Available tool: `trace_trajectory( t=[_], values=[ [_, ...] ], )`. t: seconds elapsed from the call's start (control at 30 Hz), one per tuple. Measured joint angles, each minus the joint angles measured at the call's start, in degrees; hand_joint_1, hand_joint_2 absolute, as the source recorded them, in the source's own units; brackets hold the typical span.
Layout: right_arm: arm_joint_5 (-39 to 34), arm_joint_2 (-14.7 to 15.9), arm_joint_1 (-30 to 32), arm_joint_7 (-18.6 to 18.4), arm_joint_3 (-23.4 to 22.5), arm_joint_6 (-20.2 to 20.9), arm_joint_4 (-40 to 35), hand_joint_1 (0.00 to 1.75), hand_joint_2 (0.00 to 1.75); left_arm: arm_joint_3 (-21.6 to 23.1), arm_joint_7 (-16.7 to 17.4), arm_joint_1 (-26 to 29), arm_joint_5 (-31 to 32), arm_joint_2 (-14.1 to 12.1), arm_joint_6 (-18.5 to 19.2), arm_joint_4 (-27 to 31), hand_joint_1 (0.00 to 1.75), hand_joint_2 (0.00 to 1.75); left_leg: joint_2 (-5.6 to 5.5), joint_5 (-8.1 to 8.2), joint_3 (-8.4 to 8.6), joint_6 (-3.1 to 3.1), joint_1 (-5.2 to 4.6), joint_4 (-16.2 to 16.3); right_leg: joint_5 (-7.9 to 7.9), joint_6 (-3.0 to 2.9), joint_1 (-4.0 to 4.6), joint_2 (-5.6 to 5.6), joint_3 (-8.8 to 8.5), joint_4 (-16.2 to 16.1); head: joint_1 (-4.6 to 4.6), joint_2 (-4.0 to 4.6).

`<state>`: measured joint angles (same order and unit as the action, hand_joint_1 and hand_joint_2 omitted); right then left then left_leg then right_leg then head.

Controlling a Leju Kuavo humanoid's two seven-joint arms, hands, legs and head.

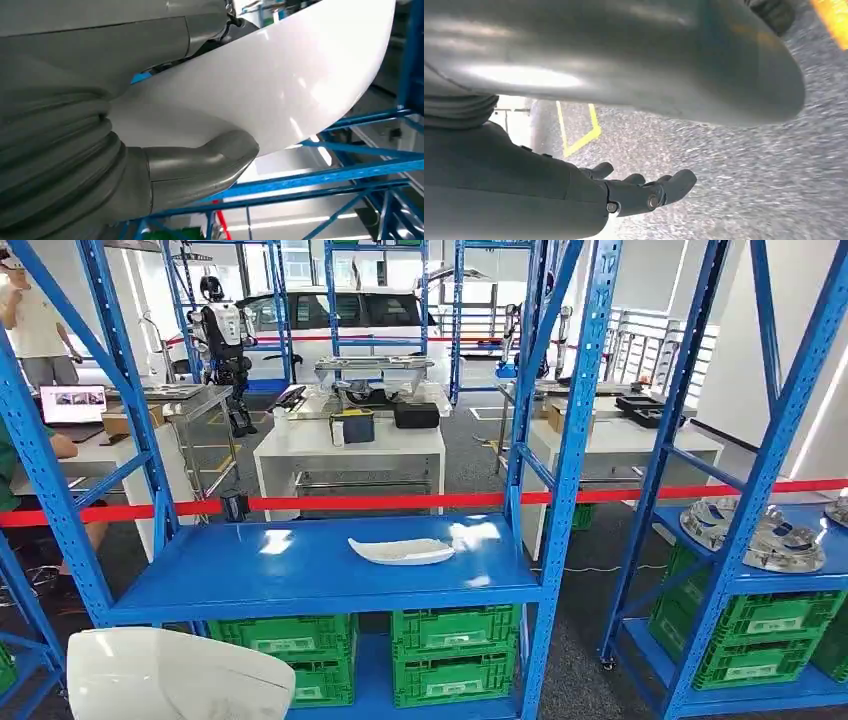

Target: Take the parts from the cabinet and place them on the table.

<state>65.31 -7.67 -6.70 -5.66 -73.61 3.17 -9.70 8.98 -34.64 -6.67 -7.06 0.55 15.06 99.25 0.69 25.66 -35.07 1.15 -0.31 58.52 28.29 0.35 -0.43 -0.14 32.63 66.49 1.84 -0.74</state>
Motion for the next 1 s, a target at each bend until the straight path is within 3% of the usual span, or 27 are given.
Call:
trace_trajectory(
  t=[0.03, 0.07, 0.13, 0.2, 0.23, 0.3, 0.33, 0.37, 0.4, 0.43, 0.47, 0.5, 0.53, 0.57, 0.6, 0.7, 0.73, 0.8, 0.83, 0.87, 0.9, 0.93, 0.97, 1.0],
  values=[
    [-0.11, 0.00, -0.08, -0.02, -0.02, 0.00, 0.00, 0.00, 0.00, 0.00, 0.00, 0.30, -0.46, 0.09, 0.26, -0.37, 1.75, 1.75, 0.04, -0.26, -0.61, -0.29, -0.14, 0.48, 2.65, -0.29, 0.10, 0.11, -3.50, -5.15, -0.02, 0.00],
    [-0.35, -0.04, -0.08, -0.11, -0.11, -0.20, 0.00, 0.00, 0.00, -0.02, -0.18, 0.59, -0.83, 0.11, 0.57, -0.61, 1.75, 1.75, 0.05, -0.55, -0.90, -0.66, -0.25, 0.85, 4.12, -0.70, 0.36, 0.18, -5.15, -8.55, 0.02, 0.00],
    [-0.48, -0.15, 0.11, -0.26, -0.48, -0.48, 0.00, 0.00, 0.00, -0.02, -0.66, 1.05, -1.03, 0.11, 0.96, -0.89, 1.75, 1.75, 0.17, -1.54, -0.95, -1.29, -0.06, 0.67, 3.66, -1.06, 0.54, 0.16, -4.54, -8.16, 0.02, 0.00],
    [-0.46, -0.37, 0.35, -0.44, -0.79, -0.55, 0.00, 0.00, 0.00, -0.07, -0.79, 1.86, -1.27, 0.11, 0.98, -1.05, 1.75, 1.75, 0.00, -1.88, -1.26, -2.02, 0.02, 0.76, 2.31, -2.06, 0.15, -0.18, -3.64, -8.65, 0.02, 0.00],
    [-0.44, -0.39, 0.32, -0.37, -0.83, -0.55, 0.00, 0.00, 0.00, -0.15, -0.83, 2.16, -1.31, 0.11, 1.00, -1.11, 1.75, 1.75, -0.34, 0.70, -2.13, -2.42, 0.10, 2.07, 1.72, -2.47, 0.17, -0.40, -2.98, -8.66, 0.09, 0.00],
    [-0.35, -0.37, 0.42, -0.31, -0.85, -0.53, 0.00, 0.00, 0.00, -0.17, -0.85, 2.55, -1.48, 0.11, 1.07, -1.20, 1.75, 1.75, -0.48, 7.77, -3.85, -3.01, 0.44, 8.89, 0.45, -2.85, 0.21, -0.50, -1.44, -8.62, 0.20, 0.00],
    [-0.26, -0.37, 0.45, 0.06, -0.85, -0.44, 0.00, 0.00, 0.00, -0.26, -0.79, 2.94, -1.74, 0.11, 1.13, -1.24, 1.75, 1.75, -0.49, 10.09, -4.63, -3.22, 0.51, 12.91, -0.25, -2.86, 0.26, -0.55, -0.53, -8.59, 0.15, 0.00],
    [-0.02, -0.37, 0.47, 0.48, -0.85, -0.31, 0.00, 0.00, 0.00, -0.31, -0.63, 3.40, -1.88, 0.11, 1.16, -1.24, 1.75, 1.75, -0.48, 10.85, -5.02, -3.37, 0.54, 16.35, -1.03, -2.78, 0.27, -0.58, 0.46, -8.53, 0.17, 0.00],
    [0.04, -0.37, 0.51, 0.99, -0.85, -0.24, 0.00, 0.00, 0.00, -0.35, -0.35, 3.89, -1.90, 0.11, 1.22, -1.33, 1.75, 1.75, -0.49, 9.40, -4.54, -3.43, 0.60, 17.84, -1.82, -2.68, 0.27, -0.63, 1.53, -8.48, 0.17, 0.00],
    [0.07, -0.37, 0.53, 1.25, -0.85, -0.22, 0.00, 0.00, 0.00, -0.37, -0.24, 4.23, -1.88, 0.11, 1.22, -1.42, 1.75, 1.75, -0.49, 7.02, -3.16, -3.42, 0.66, 17.00, -2.52, -2.57, 0.28, -0.68, 2.25, -8.43, 0.17, 0.00],
    [0.07, -0.37, 0.53, 1.33, -0.85, -0.24, 0.00, 0.00, 0.00, -0.46, -0.17, 4.52, -1.88, 0.11, 1.22, -1.46, 1.75, 1.75, -0.49, 4.67, -0.72, -3.32, 0.70, 14.21, -3.27, -2.39, 0.28, -0.70, 3.28, -8.29, 0.17, 0.00],
    [0.11, -0.37, 0.52, 1.40, -0.85, -0.31, 0.00, 0.00, 0.00, -0.50, -0.15, 4.68, -1.77, 0.11, 1.16, -1.46, 1.75, 1.75, -0.49, 3.63, 2.61, -3.15, 0.71, 9.97, -3.93, -2.20, 0.27, -0.69, 4.07, -8.20, 0.17, 0.00],
    [0.28, -0.37, 0.48, 1.14, -0.85, -0.50, 0.00, 0.00, 0.00, -0.55, -0.11, 4.77, -1.42, 0.11, 1.09, -1.31, 1.75, 1.75, -0.49, 4.64, 6.68, -2.91, 0.71, 4.64, -4.52, -1.97, 0.29, -0.68, 4.46, -8.05, 0.15, 0.00],
    [0.79, -0.39, 0.53, 0.57, -0.83, -0.57, 0.00, 0.00, 0.00, -0.61, 0.00, 4.84, -1.18, 0.11, 1.03, -0.91, 1.75, 1.75, -0.50, 6.85, 10.35, -2.65, 0.35, -1.21, -4.96, -1.56, 0.51, -0.62, 4.94, -7.89, 0.20, 0.00],
    [1.36, -0.39, 0.55, 0.11, -0.76, -0.53, 0.00, 0.00, 0.00, -0.70, 0.02, 5.19, -1.20, 0.09, 1.03, -0.35, 1.75, 1.75, -0.52, 7.54, 10.17, -2.07, 0.25, -2.43, -5.77, -1.26, 0.47, -0.70, 5.03, -8.02, 0.07, 0.00],
    [1.77, -0.42, 1.00, -0.55, -0.66, -0.33, 0.00, 0.00, 0.00, -1.29, 0.88, 6.62, -0.81, 0.07, 0.89, 0.29, 1.75, 1.75, -0.37, 5.75, 8.97, -0.52, -0.13, -2.63, -7.54, -0.06, 0.01, -0.61, 5.53, -8.76, 0.09, 0.00],
    [1.75, -0.42, 1.02, -0.83, -0.66, -0.44, 0.00, 0.00, 0.00, -1.36, 1.03, 6.91, -0.70, 0.09, 0.76, 0.46, 1.75, 1.75, -0.15, 5.06, 8.25, 0.04, 0.01, -2.62, -5.35, 0.11, -0.27, -0.45, 6.18, -7.72, 0.04, 0.00],
    [1.79, -0.76, 1.15, -1.66, -0.68, -0.57, 0.00, 0.00, 0.00, -1.62, 1.01, 7.62, -0.68, 0.11, 0.63, 0.98, 1.75, 1.75, -0.14, 3.65, 6.47, 0.68, -0.02, -2.58, 2.89, 0.30, -0.22, -0.31, 8.07, -0.78, 0.00, 0.00],
    [1.84, -0.85, 1.14, -2.16, -0.68, -0.57, 0.00, 0.00, 0.00, -1.70, 1.03, 7.77, -0.98, 0.11, 0.74, 1.01, 1.75, 1.75, -0.14, 2.95, 5.64, 0.70, -0.12, -2.54, 5.67, 0.35, -0.22, -0.31, 8.90, 3.58, -0.02, 0.00],
    [1.90, -0.87, 1.10, -2.47, -0.68, -0.64, 0.00, 0.00, 0.00, -1.79, 1.07, 7.85, -1.53, 0.11, 1.01, 0.99, 1.75, 1.75, -0.13, 2.19, 4.98, 0.72, -0.21, -2.40, 6.92, 0.35, -0.19, -0.28, 9.42, 7.51, 0.00, 0.00],
    [1.92, -0.87, 1.10, -2.54, -0.66, -0.81, 0.00, 0.00, 0.00, -1.86, 1.09, 7.89, -1.90, 0.11, 1.27, 0.99, 1.75, 1.75, -0.11, 1.48, 3.81, 0.68, -0.24, -2.15, 6.18, 0.29, -0.15, -0.25, 9.09, 9.48, 0.00, 0.00],
    [1.90, -0.87, 1.10, -2.54, -0.66, -0.92, 0.00, 0.00, 0.00, -1.92, 1.20, 7.97, -2.05, 0.11, 1.50, 0.99, 1.75, 1.75, -0.14, 0.78, 2.55, 0.56, -0.24, -1.77, 3.93, 0.21, -0.12, -0.23, 7.72, 9.28, -0.07, 0.00],
    [1.90, -0.87, 1.08, -2.54, -0.66, -1.03, 0.00, 0.00, 0.00, -2.06, 1.22, 8.07, -2.21, 0.11, 1.66, 0.99, 1.75, 1.75, -0.13, 0.24, 1.34, 0.37, -0.19, -1.27, 1.52, 0.09, -0.10, -0.21, 5.33, 7.00, -0.02, 0.00],
    [1.90, -0.87, 1.05, -2.54, -0.66, -1.16, 0.00, 0.00, 0.00, -2.16, 1.20, 8.13, -2.23, 0.11, 1.66, 0.99, 1.75, 1.75, -0.14, -0.22, 0.20, 0.16, -0.10, -0.71, 0.16, -0.04, -0.10, -0.22, 1.95, 2.93, -0.07, 0.00]
  ],
)
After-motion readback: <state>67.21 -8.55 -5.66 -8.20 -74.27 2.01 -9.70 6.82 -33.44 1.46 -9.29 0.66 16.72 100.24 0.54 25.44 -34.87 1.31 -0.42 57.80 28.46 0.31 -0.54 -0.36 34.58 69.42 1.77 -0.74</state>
